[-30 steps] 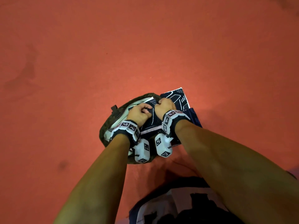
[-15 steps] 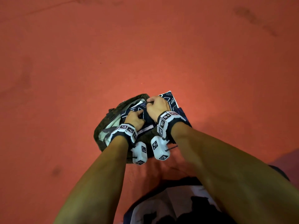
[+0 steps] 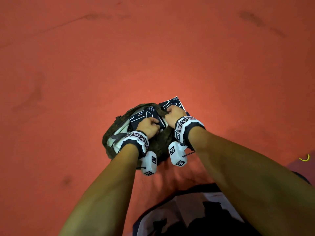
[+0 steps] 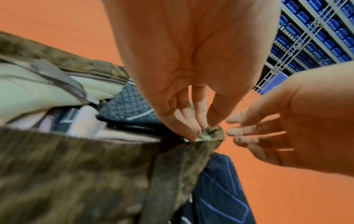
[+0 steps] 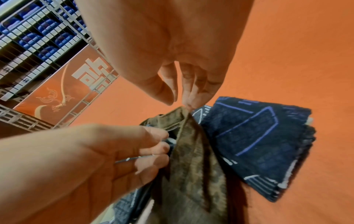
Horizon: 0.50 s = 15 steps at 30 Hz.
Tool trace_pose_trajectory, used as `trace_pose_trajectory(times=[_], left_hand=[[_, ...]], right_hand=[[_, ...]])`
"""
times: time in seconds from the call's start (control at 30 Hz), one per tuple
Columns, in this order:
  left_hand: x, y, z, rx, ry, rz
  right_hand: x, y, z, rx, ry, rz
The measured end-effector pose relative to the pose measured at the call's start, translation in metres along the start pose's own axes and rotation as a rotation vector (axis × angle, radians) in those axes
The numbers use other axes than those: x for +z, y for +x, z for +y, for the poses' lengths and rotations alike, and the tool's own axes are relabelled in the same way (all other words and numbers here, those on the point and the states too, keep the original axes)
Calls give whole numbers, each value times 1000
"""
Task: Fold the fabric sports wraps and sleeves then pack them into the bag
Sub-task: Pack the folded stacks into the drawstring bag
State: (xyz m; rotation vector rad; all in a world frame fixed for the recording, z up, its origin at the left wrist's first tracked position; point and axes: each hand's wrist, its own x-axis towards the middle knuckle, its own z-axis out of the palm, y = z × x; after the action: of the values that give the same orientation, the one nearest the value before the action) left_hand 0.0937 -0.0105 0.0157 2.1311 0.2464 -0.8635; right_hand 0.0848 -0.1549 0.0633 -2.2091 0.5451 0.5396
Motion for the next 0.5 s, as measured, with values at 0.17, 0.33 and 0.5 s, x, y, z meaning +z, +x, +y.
trace_pose_trajectory(times=[0.17, 0.33, 0.5], left_hand=[[35, -14, 24, 104, -111, -87], [76, -15, 28, 21, -52, -160], [88, -13, 10, -79, 227, 14]], right_hand=[[-15, -3, 34, 79, -27, 46], [-18, 2, 64, 108, -84, 22], [-11, 13, 87, 151, -173, -36]])
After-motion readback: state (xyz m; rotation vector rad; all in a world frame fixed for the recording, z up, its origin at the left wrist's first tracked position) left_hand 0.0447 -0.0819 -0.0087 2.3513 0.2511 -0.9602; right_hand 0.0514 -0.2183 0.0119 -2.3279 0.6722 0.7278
